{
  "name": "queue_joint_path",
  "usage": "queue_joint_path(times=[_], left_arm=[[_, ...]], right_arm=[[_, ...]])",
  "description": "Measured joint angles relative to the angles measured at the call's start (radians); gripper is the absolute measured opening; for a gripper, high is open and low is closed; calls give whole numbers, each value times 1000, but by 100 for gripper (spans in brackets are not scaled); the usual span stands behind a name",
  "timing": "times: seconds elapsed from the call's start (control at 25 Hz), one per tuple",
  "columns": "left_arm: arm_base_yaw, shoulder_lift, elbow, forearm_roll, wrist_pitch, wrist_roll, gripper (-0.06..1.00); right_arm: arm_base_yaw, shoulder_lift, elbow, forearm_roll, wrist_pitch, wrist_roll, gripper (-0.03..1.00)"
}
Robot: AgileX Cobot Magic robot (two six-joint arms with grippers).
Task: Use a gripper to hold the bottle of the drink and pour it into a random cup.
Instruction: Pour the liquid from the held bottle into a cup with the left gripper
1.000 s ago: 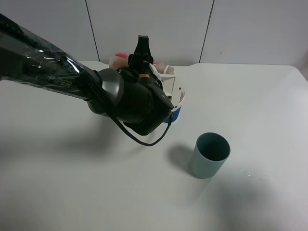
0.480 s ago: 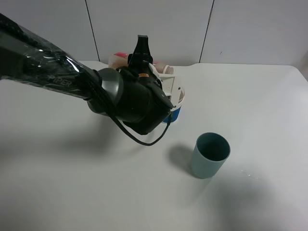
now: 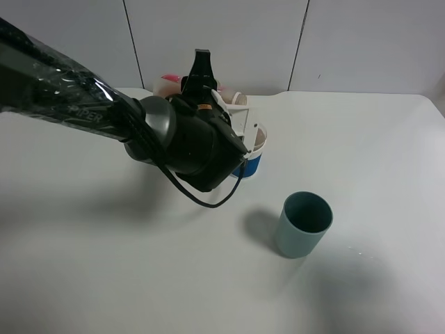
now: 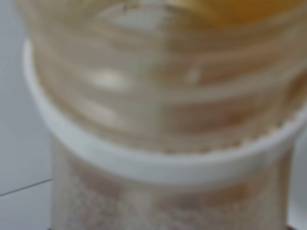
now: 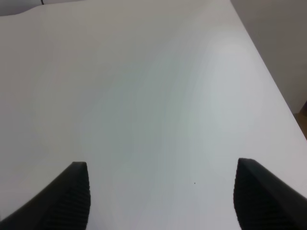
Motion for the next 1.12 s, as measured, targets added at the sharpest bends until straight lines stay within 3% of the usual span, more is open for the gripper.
queue_joint_path(times=[1.12], left_arm=[[0, 0, 0, 18, 0, 48, 36]], right_arm=[[0, 0, 0, 0, 0, 0, 63]])
